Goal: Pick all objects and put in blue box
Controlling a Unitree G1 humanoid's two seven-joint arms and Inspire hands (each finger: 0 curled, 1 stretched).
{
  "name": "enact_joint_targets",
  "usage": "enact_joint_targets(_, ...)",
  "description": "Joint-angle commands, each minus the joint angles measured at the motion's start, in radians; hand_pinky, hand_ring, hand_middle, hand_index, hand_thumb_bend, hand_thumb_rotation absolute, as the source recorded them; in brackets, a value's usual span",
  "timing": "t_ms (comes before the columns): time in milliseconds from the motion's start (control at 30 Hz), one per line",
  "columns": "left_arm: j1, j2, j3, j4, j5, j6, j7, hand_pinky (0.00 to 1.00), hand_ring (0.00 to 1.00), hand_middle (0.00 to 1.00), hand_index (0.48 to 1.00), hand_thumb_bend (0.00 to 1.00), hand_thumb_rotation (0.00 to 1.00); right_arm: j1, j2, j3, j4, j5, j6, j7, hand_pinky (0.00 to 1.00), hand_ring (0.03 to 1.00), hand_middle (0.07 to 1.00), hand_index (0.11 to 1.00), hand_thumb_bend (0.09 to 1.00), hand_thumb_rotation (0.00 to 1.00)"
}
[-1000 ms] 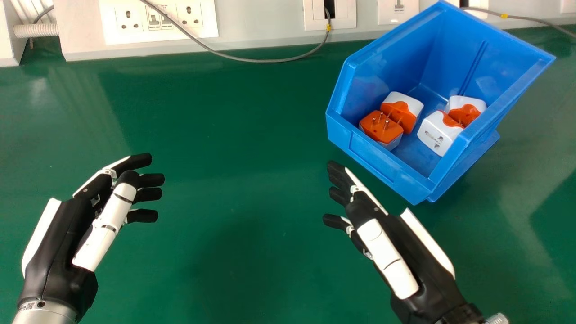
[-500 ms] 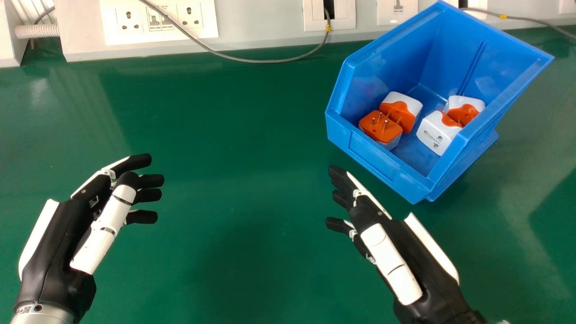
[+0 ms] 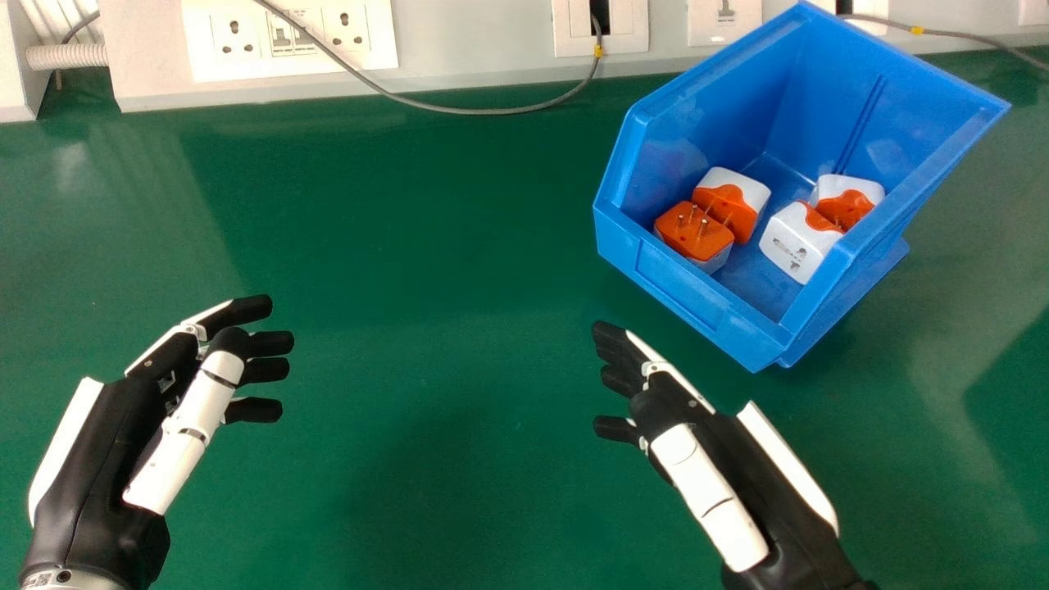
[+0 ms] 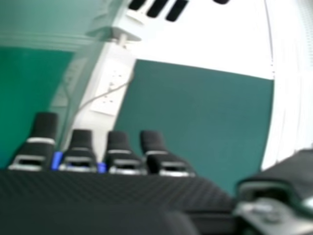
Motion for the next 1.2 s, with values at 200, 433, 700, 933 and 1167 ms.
enact_joint_targets(200,0.002,0.000,0.015,-0.010,-0.010,-0.100,-0.012,0.69,0.79,0.79,0.789,0.37,0.75,-0.001,-0.012,-0.006,-0.045,-0.019,-0.007,-0.009,0.82,0.937,0.938,0.911,0.488,1.00)
enact_joint_targets(433,-0.013,0.007,0.009,0.019,0.019,-0.141,-0.004,0.71,0.80,0.80,0.790,0.37,0.77,-0.016,-0.013,-0.006,-0.046,-0.032,-0.004,-0.004,0.81,0.937,0.938,0.911,0.489,1.00)
enact_joint_targets(700,-0.030,0.005,0.005,0.047,0.036,-0.171,0.003,0.72,0.80,0.80,0.791,0.38,0.79,-0.024,-0.010,-0.008,-0.035,-0.030,-0.013,-0.006,0.80,0.936,0.938,0.910,0.494,1.00)
enact_joint_targets(933,-0.053,0.003,0.001,0.081,0.042,-0.194,0.014,0.73,0.81,0.80,0.792,0.38,0.79,-0.044,0.001,-0.008,-0.016,-0.030,-0.014,-0.008,0.80,0.934,0.937,0.910,0.495,1.00)
enact_joint_targets(1167,-0.048,-0.005,0.000,0.077,0.043,-0.215,0.023,0.77,0.81,0.80,0.794,0.37,0.79,-0.038,-0.005,-0.008,-0.014,-0.041,-0.024,-0.008,0.80,0.931,0.936,0.911,0.491,1.00)
